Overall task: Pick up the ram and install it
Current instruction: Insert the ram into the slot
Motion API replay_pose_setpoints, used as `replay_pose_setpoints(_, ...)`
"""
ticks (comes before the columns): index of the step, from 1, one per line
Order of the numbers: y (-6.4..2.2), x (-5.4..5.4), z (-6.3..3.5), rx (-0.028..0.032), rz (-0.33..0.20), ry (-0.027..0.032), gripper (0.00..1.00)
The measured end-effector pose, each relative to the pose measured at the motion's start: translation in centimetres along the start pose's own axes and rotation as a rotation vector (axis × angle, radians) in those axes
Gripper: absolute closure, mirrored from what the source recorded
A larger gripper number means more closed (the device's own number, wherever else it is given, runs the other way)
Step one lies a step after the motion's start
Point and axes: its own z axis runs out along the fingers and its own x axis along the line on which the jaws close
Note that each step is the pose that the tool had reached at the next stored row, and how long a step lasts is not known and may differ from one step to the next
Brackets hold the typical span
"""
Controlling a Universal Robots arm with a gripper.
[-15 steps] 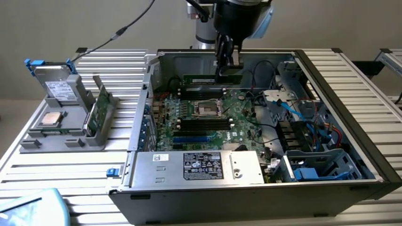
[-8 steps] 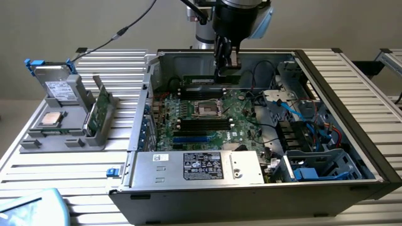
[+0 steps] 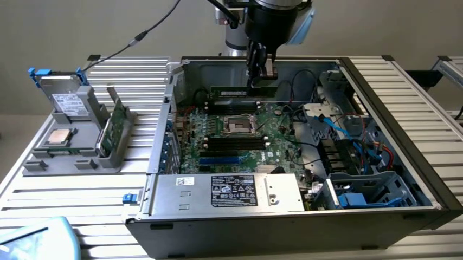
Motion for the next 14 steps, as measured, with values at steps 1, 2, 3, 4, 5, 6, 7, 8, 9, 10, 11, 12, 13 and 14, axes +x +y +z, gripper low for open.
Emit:
replay_pose_setpoints(1, 0.0, 0.0, 0.0, 0.0, 0.0, 0.0, 0.86)
replay_pose_setpoints(2, 0.0, 0.0, 0.0, 0.0, 0.0, 0.0001, 0.86)
replay_pose_setpoints(3, 0.0, 0.0, 0.0, 0.0, 0.0, 0.0001, 0.86)
replay_pose_setpoints(4, 0.0, 0.0, 0.0, 0.0, 0.0, 0.0001, 0.86)
replay_pose_setpoints(5, 0.0, 0.0, 0.0, 0.0, 0.0, 0.0, 0.86)
replay_pose_setpoints(6, 0.0, 0.0, 0.0, 0.0, 0.0, 0.0, 0.86)
replay_pose_setpoints(7, 0.0, 0.0, 0.04, 0.0, 0.0, 0.0001, 0.86)
replay_pose_setpoints(8, -0.02, 0.0, 0.2, 0.0001, 0.0, 0.0, 0.86)
replay_pose_setpoints(9, -0.03, 0.0, 0.37, 0.0, 0.0, 0.0, 0.86)
replay_pose_setpoints(10, -0.05, 0.0, 0.55, 0.0, 0.0, 0.0002, 0.86)
replay_pose_setpoints(11, -0.06, 0.1, 0.73, 0.0, 0.0, 0.0004, 0.86)
replay_pose_setpoints(12, -0.07, 0.1, 0.91, 0.0, 0.0, 0.0004, 0.86)
replay_pose_setpoints(13, -0.09, 0.1, 1.09, 0.0, 0.0, 0.0008, 0.86)
replay_pose_setpoints(14, -0.1, 0.1, 1.28, 0.0, 0.0, 0.0015, 0.86)
